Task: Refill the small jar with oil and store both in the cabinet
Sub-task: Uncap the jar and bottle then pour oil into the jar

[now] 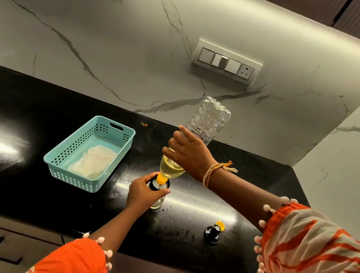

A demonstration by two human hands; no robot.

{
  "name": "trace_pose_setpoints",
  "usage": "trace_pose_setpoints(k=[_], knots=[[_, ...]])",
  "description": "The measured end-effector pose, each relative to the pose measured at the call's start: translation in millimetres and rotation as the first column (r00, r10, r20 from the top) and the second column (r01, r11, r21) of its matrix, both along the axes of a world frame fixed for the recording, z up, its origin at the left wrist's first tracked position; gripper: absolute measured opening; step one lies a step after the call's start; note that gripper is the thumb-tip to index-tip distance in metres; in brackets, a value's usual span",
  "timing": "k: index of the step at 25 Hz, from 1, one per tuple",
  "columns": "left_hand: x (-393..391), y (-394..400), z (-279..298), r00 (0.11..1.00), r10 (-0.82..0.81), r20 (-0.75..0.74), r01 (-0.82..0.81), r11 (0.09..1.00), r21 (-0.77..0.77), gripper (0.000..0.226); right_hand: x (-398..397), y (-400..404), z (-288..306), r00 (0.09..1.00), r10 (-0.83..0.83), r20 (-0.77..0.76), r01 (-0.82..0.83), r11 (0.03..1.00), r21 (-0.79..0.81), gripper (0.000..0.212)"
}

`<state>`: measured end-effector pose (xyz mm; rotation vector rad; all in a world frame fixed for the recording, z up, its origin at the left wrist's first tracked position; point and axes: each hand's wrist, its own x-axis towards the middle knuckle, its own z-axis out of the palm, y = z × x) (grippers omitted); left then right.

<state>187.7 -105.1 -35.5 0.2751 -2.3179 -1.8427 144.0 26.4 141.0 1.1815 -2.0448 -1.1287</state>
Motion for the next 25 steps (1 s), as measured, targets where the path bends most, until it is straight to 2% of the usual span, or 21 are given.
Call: trace_pose_setpoints(k=[25], knots=[[-2.6,0.8,-2.4,1.0,0.024,0.012,-0.024,0.999,-0.046,0.064,3.3,-7.9,4.0,1.0,0.012,0.0,-0.012,0.999,0.031,0.05]])
